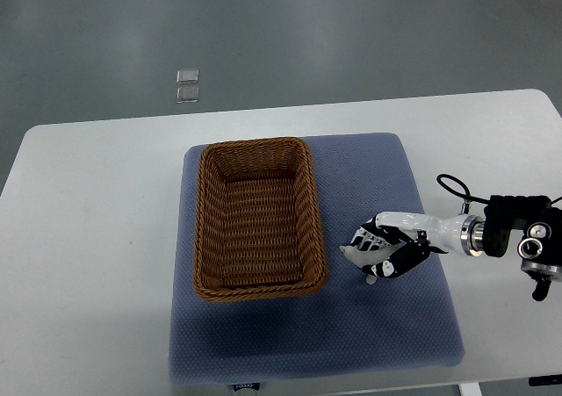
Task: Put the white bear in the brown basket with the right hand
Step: 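Lift the bear with the right hand and carry it above the basket, then lower the bear into the basket and open the right hand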
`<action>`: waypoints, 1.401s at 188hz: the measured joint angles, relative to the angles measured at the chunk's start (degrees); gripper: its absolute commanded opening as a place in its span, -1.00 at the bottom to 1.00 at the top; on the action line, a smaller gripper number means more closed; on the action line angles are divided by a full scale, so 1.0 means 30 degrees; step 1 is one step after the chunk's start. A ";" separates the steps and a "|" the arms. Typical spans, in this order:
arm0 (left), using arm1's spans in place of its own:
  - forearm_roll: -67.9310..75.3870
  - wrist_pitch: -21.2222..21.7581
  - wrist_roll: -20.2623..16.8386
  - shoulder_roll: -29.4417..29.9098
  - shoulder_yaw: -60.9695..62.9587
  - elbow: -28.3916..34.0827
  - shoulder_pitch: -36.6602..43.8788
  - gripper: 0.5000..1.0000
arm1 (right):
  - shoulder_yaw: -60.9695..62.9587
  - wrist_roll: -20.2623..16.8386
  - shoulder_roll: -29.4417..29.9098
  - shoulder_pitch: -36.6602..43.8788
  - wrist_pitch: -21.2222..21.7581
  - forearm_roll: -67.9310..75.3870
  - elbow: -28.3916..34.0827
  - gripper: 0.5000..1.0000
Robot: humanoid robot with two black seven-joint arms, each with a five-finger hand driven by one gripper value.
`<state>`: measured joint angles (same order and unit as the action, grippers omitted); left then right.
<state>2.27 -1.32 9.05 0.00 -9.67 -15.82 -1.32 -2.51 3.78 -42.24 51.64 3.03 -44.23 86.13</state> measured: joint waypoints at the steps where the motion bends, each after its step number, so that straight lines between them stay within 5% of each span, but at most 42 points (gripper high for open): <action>1: 0.0000 0.0000 0.0000 0.0000 0.0000 0.0000 0.0000 1.00 | 0.0012 0.0004 0.0000 0.0005 0.0000 -0.0007 -0.0004 -1.00; 37: 0.0000 0.0000 0.0000 0.0000 0.0000 0.0000 0.0000 1.00 | 0.1079 0.0033 -0.0677 0.0921 0.0510 0.0012 -0.0031 -1.00; 107: 0.0000 0.0000 0.0000 0.0000 0.0000 -0.0025 0.0000 1.00 | 0.2168 -0.1097 -0.4166 0.7693 0.4889 0.1482 0.0004 -1.00; 165: 0.0006 0.0000 -0.0007 0.0000 0.0000 -0.0031 0.0000 1.00 | 0.2101 -0.1579 -0.4006 0.8921 0.5011 0.2093 -0.0080 -1.00; 192: 0.0008 0.0000 -0.0007 0.0000 -0.0001 -0.0033 -0.0001 1.00 | 0.2010 -0.1582 -0.1558 0.9363 0.4334 0.2266 -0.1496 -1.00; 263: -0.0038 0.0000 -0.0020 0.0000 -0.0006 0.0010 0.0000 1.00 | 0.0628 -0.1506 0.9408 0.9239 0.2962 0.2270 -0.8996 -1.00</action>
<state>2.16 -1.32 8.99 0.00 -9.68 -15.79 -1.31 -0.62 -0.73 -14.02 79.36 11.92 -37.42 59.14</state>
